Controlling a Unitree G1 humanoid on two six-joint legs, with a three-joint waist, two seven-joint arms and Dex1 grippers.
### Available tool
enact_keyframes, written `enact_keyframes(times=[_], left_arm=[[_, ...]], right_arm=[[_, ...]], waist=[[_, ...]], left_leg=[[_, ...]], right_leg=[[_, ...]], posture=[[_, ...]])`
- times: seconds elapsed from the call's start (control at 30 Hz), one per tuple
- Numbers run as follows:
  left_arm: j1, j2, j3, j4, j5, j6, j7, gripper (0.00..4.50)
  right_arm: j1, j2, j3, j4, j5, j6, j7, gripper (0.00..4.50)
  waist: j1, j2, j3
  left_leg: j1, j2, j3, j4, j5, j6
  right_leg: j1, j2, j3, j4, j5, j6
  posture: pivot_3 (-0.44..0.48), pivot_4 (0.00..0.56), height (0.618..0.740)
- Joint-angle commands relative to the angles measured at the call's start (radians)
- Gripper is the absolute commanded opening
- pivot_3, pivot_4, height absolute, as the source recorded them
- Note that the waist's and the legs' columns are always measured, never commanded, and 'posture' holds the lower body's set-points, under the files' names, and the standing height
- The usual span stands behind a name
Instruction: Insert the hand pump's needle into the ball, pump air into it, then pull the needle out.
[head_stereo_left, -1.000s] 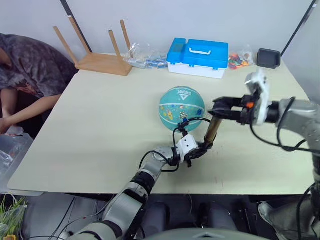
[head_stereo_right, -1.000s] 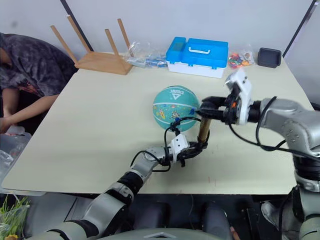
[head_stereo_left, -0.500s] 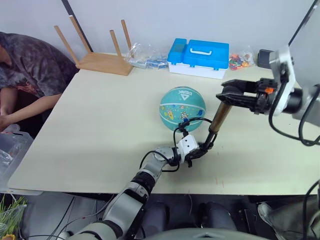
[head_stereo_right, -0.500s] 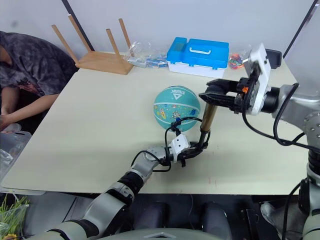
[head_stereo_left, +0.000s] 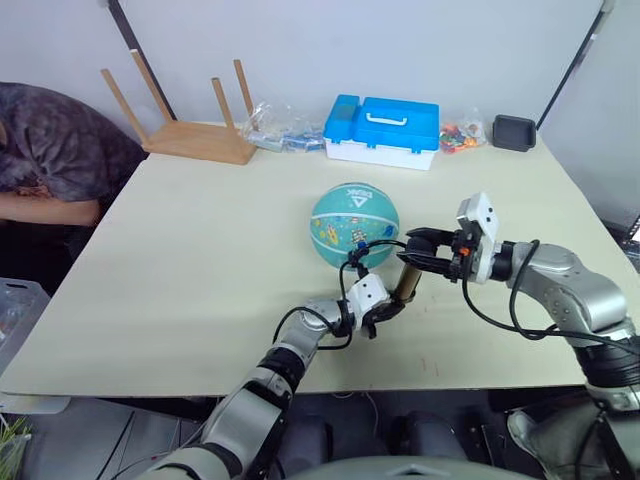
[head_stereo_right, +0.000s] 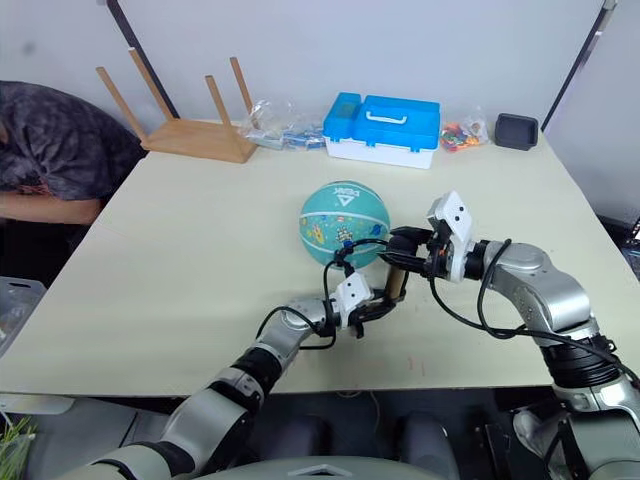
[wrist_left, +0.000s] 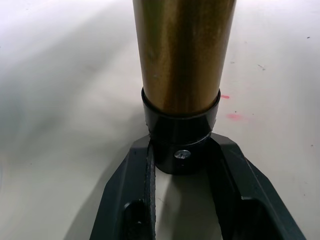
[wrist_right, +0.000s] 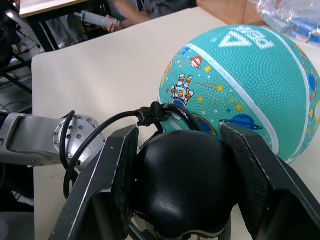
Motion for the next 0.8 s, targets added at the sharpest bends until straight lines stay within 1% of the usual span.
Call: enact_keyframes(times=[0.03, 0.23, 0.37, 0.53, 0.57, 0.6, 0.8], left_arm=[[0.084, 0.056, 0.002, 0.107, 0.038, 0.085, -0.002, 0.95], [0.081, 0.059, 0.026, 0.027, 0.014, 0.102, -0.026, 0.95], [0.095, 0.064, 0.029, -0.079, 0.005, 0.148, -0.043, 0.95], [0.136, 0.071, 0.032, -0.267, -0.015, 0.235, -0.051, 0.95], [0.143, 0.074, 0.031, -0.299, -0.018, 0.254, -0.050, 0.95], [0.148, 0.075, 0.029, -0.322, -0.020, 0.268, -0.050, 0.95], [0.173, 0.085, 0.025, -0.414, -0.028, 0.328, -0.048, 0.95]], right_arm=[[0.072, 0.001, 0.117, 0.121, -0.132, 0.064, -0.025, 2.07], [0.050, 0.011, 0.106, 0.116, -0.151, 0.061, -0.026, 2.07], [0.040, 0.015, 0.097, 0.089, -0.145, 0.073, -0.033, 2.07], [0.037, 0.006, 0.109, 0.060, -0.158, 0.077, -0.036, 2.07], [0.035, 0.005, 0.110, 0.055, -0.159, 0.080, -0.037, 2.07], [0.034, 0.004, 0.111, 0.052, -0.159, 0.082, -0.037, 2.07], [0.020, -0.003, 0.116, 0.027, -0.161, 0.101, -0.044, 2.07]], waist=[[-0.002, 0.000, 0.000], [-0.003, 0.001, 0.001], [-0.005, 0.001, 0.003], [-0.008, 0.001, 0.010], [-0.009, 0.001, 0.011], [-0.010, 0.001, 0.011], [-0.014, 0.001, 0.017]], left_leg=[[0.000, 0.000, 0.000, 0.000, 0.000, 0.000], [0.001, 0.001, 0.000, -0.002, 0.000, 0.000], [0.000, 0.001, 0.001, -0.003, 0.000, -0.001], [-0.001, 0.001, 0.001, -0.003, 0.000, 0.001], [-0.001, 0.001, 0.002, -0.003, 0.000, 0.001], [-0.003, 0.001, 0.003, -0.003, 0.000, 0.001], [-0.008, 0.002, 0.005, -0.003, 0.000, 0.002]], right_leg=[[0.000, -0.001, 0.001, 0.000, 0.000, 0.000], [-0.001, 0.001, 0.001, 0.000, 0.000, -0.001], [-0.002, 0.003, 0.001, 0.000, 0.001, 0.001], [-0.005, 0.006, 0.001, 0.000, 0.000, 0.000], [-0.008, 0.006, 0.001, 0.000, 0.000, -0.001], [-0.012, 0.007, 0.002, 0.000, 0.000, -0.001], [-0.016, 0.010, 0.002, 0.000, -0.001, -0.002]], posture=[[0.000, 0.150, 0.740], [0.000, 0.150, 0.740], [0.000, 0.150, 0.740], [0.000, 0.150, 0.740], [0.000, 0.150, 0.740], [0.000, 0.150, 0.740], [0.000, 0.150, 0.740]])
